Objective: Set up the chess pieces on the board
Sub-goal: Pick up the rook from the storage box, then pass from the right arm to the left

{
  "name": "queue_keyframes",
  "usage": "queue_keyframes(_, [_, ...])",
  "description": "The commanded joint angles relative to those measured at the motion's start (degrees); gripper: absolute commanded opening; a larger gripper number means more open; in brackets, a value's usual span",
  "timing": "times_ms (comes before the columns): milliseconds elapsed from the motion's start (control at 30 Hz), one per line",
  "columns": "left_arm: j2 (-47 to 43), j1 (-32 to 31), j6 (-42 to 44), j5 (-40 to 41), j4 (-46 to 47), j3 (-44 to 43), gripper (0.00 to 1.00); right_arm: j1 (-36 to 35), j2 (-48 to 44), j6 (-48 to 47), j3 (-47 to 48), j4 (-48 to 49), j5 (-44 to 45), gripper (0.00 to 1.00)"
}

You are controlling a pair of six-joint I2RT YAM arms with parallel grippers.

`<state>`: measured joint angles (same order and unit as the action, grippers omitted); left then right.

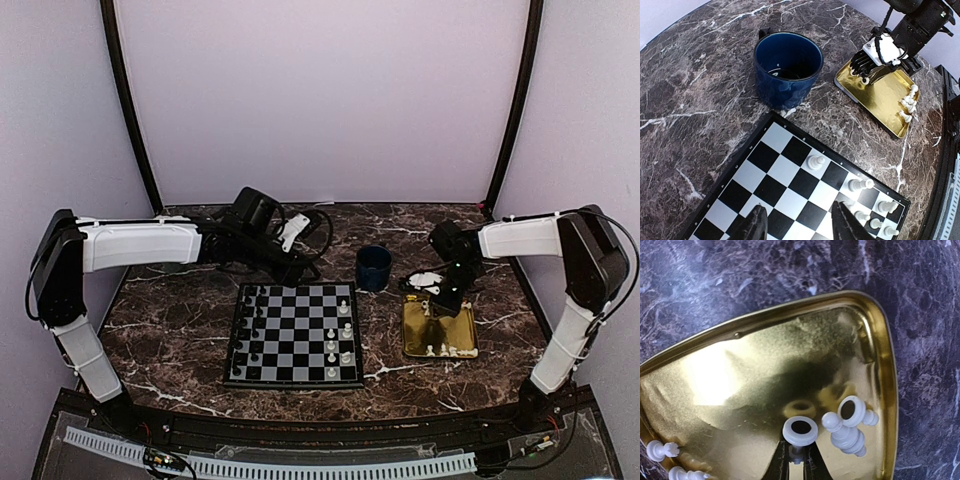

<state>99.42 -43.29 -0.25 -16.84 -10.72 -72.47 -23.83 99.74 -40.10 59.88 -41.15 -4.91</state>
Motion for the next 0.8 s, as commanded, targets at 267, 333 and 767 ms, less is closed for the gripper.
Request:
queue_keyframes(267, [-11.1, -11.5, 26.3, 3.1, 20.8, 15.7, 0.47, -4.3, -3.2, 4.9, 10.6, -12.3, -21.1, 0.07])
queue_keyframes(333, [-11.3, -13.4, 31.8, 4.2, 21.2, 15.8, 0.47, -6.6, -1.9, 5.4, 12.6, -13.3, -24.7, 0.07])
queue_keyframes(767, [-0.9, -19.7, 52.0, 11.6, 27.0, 11.1, 0.47, -14.6, 7.1, 4.9, 23.6, -20.3, -37.1, 0.07])
